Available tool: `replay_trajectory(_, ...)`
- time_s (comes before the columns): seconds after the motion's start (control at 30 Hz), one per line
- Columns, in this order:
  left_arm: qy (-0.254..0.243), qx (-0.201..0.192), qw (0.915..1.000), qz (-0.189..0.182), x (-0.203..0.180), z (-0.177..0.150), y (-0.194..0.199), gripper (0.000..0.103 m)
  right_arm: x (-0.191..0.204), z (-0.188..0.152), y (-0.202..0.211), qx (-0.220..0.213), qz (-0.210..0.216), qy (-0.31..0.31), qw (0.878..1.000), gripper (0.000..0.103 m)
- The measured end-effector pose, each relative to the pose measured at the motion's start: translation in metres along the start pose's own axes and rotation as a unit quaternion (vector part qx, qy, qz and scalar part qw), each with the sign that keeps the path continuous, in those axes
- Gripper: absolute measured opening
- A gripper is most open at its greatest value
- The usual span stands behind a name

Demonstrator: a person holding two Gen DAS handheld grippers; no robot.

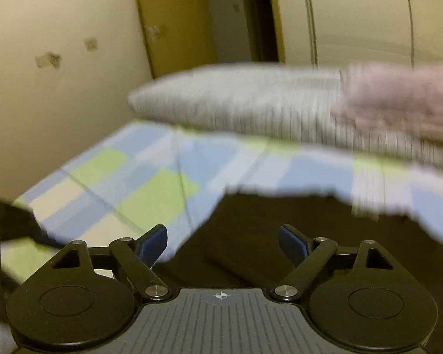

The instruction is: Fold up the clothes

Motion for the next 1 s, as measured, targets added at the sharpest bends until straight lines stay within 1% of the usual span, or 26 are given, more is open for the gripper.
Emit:
replay_trajectory(0.1,0.017,0.004,0.9998,0.0,0.018,-0.01,-0.011,0.061,-0.016,-0.026,0.008,0.033,-0.039,-0.02,0.998,0.085)
replay_trajectory(0.2,-0.004,-0.014,0.9998,-0.015,0.008,0.01,-0.027,0.061,-0.055,-0.046,0.028,0.06,-0.094,-0.048,0.993,0.085)
replay_trajectory(0.27,-0.027,-0.027,0.999,-0.025,-0.002,0.026,-0.038,0.061,-0.093,-0.059,0.044,0.075,-0.142,-0.07,0.985,0.085)
replay_trajectory(0.33,-0.049,-0.038,0.9975,-0.034,-0.008,0.043,-0.052,0.061,-0.135,-0.071,0.064,0.082,-0.184,-0.1,0.974,0.085)
replay_trajectory(0.4,-0.055,-0.042,0.9969,-0.038,-0.009,0.057,-0.07,0.06,-0.173,-0.075,0.079,0.083,-0.223,-0.13,0.963,0.085)
replay_trajectory(0.47,-0.035,-0.038,0.9975,-0.048,-0.003,0.071,-0.087,0.058,-0.205,-0.077,0.09,0.081,-0.25,-0.156,0.952,0.085)
replay_trajectory(0.5,-0.016,-0.034,0.9977,-0.057,0.002,0.078,-0.097,0.056,-0.219,-0.078,0.095,0.08,-0.261,-0.167,0.947,0.085)
replay_trajectory(0.53,0.003,-0.031,0.9974,-0.065,0.006,0.085,-0.108,0.052,-0.232,-0.078,0.098,0.078,-0.27,-0.177,0.943,0.085)
replay_trajectory(0.57,0.028,-0.024,0.9964,-0.076,0.011,0.091,-0.117,0.047,-0.242,-0.078,0.1,0.077,-0.276,-0.181,0.941,0.085)
replay_trajectory(0.63,0.059,-0.006,0.9942,-0.09,0.015,0.097,-0.133,0.043,-0.26,-0.078,0.103,0.074,-0.282,-0.187,0.938,0.085)
replay_trajectory(0.7,0.089,0.012,0.9906,-0.104,0.018,0.102,-0.149,0.042,-0.272,-0.078,0.104,0.07,-0.281,-0.191,0.938,0.085)
replay_trajectory(0.8,0.097,0.045,0.9876,-0.115,0.01,0.099,-0.168,0.041,-0.283,-0.079,0.096,0.072,-0.271,-0.187,0.941,0.085)
replay_trajectory(0.83,0.095,0.043,0.9879,-0.115,0.009,0.098,-0.166,0.034,-0.285,-0.081,0.094,0.075,-0.268,-0.185,0.942,0.085)
replay_trajectory(0.87,0.093,0.041,0.9882,-0.115,0.008,0.098,-0.165,0.008,-0.288,-0.082,0.092,0.079,-0.269,-0.183,0.942,0.085)
replay_trajectory(0.9,0.091,0.039,0.9885,-0.114,0.008,0.098,-0.162,0.005,-0.29,-0.084,0.09,0.084,-0.269,-0.181,0.942,0.085)
replay_trajectory(1.0,0.114,0.014,0.9873,-0.11,0.018,0.097,-0.134,0.004,-0.296,-0.088,0.084,0.098,-0.27,-0.175,0.942,0.085)
Point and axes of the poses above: each gripper's, at about its wrist camera, not at the fingertips, and y roughly against the way its jaws point, x to its left, z to its top, the point moved 7 cm from there along -y, roughly the way its jaws point, and after that the axes turned 9 degrees about -y, right-handed, at the moved point
